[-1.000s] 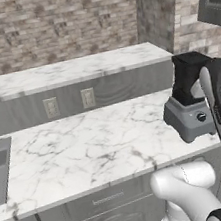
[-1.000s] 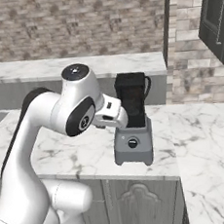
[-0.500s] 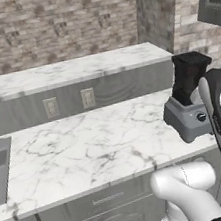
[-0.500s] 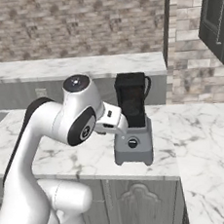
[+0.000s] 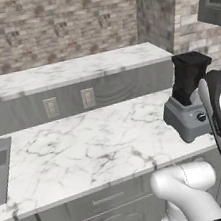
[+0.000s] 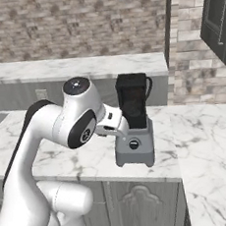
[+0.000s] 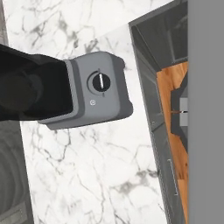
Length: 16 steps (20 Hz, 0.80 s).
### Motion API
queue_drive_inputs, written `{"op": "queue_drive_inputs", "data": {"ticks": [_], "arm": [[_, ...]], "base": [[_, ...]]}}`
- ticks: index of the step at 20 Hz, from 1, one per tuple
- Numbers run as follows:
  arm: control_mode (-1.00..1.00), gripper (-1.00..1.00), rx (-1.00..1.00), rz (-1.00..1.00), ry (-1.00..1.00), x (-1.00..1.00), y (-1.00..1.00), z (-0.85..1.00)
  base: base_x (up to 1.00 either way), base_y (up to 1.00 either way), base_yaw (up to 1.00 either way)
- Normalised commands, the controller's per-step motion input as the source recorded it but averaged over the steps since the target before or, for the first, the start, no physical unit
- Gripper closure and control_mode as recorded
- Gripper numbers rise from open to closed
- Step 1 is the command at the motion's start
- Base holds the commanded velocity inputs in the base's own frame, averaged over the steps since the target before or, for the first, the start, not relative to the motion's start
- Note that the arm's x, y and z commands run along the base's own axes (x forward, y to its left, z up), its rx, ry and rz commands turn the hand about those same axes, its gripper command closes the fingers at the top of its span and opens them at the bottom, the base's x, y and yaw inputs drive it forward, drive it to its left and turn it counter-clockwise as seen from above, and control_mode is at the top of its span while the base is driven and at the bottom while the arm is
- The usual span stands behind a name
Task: Grab the onion and garlic from the fridge, place them in the blender, close the lid, and turn on the blender to create a marinade.
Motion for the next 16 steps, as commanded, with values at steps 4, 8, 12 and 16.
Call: {"op": "queue_drive_inputs", "data": {"ticks": [4,8,12,16], "arm": [[-1.00,1.00,0.00,0.00,0.00,0.03,0.00,-0.01],[-1.00,1.00,0.00,0.00,0.00,0.05,-0.03,-0.12],[-1.00,1.00,0.00,0.00,0.00,0.00,-0.07,-0.46],[-1.00,1.00,-0.03,0.00,-0.02,0.03,-0.07,-0.55]], "base": [[0.00,0.00,0.00],[0.00,0.00,0.00],[0.00,0.00,0.00],[0.00,0.00,0.00]]}}
